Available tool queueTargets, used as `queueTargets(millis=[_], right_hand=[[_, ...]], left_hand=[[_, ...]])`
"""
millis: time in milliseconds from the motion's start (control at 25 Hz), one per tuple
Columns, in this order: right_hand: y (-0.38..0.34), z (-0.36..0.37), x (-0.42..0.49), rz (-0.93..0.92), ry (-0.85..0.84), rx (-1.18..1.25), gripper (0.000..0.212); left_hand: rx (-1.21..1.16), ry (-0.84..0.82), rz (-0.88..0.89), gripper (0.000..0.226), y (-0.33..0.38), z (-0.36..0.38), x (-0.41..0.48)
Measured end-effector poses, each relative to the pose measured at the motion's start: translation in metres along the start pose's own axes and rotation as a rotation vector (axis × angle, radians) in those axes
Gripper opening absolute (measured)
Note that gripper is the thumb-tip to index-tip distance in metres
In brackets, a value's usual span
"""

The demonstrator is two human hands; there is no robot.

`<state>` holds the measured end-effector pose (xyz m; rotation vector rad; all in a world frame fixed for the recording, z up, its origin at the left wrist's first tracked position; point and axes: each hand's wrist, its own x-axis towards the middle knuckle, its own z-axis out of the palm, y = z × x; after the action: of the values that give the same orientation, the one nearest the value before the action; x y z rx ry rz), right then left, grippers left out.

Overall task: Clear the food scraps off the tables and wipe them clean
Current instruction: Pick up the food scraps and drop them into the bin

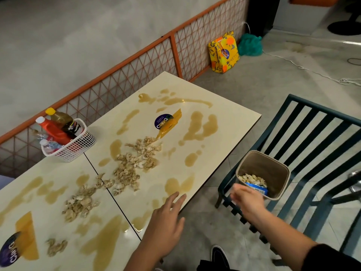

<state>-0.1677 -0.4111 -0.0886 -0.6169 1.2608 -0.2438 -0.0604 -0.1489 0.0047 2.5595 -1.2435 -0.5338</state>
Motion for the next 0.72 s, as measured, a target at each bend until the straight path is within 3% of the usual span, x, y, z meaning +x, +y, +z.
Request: queueTargets(millis=[80,240,440,560,720], right_hand=[[-0.033,-0.028,0.032,0.031,0.194,0.147,0.032],[-0.064,-0.057,0.071,0.179,0.173,0.508,0.038],[-0.055,-0.052,0.089,0.179,0.214,0.425,0.041],[-0.048,-0.027,0.068,0.122,0.152,0.42,0.041],[-0.033,0.023,0.026,-0.051,0.056,-0.031,0.027]], left_hand=[[-0.096,-0.005,-0.064,0.053,-0.019,0.001,-0.008],[-0.231,0.019,-0.207,0.042,-0.044,0.003,-0.025],[-0.352,0.048,-0.316,0.025,-0.063,0.002,-0.039],[-0.426,0.064,-0.38,0.018,-0.076,-0.001,-0.046],[-0.478,0.076,-0.451,0.018,-0.102,-0.004,-0.062]])
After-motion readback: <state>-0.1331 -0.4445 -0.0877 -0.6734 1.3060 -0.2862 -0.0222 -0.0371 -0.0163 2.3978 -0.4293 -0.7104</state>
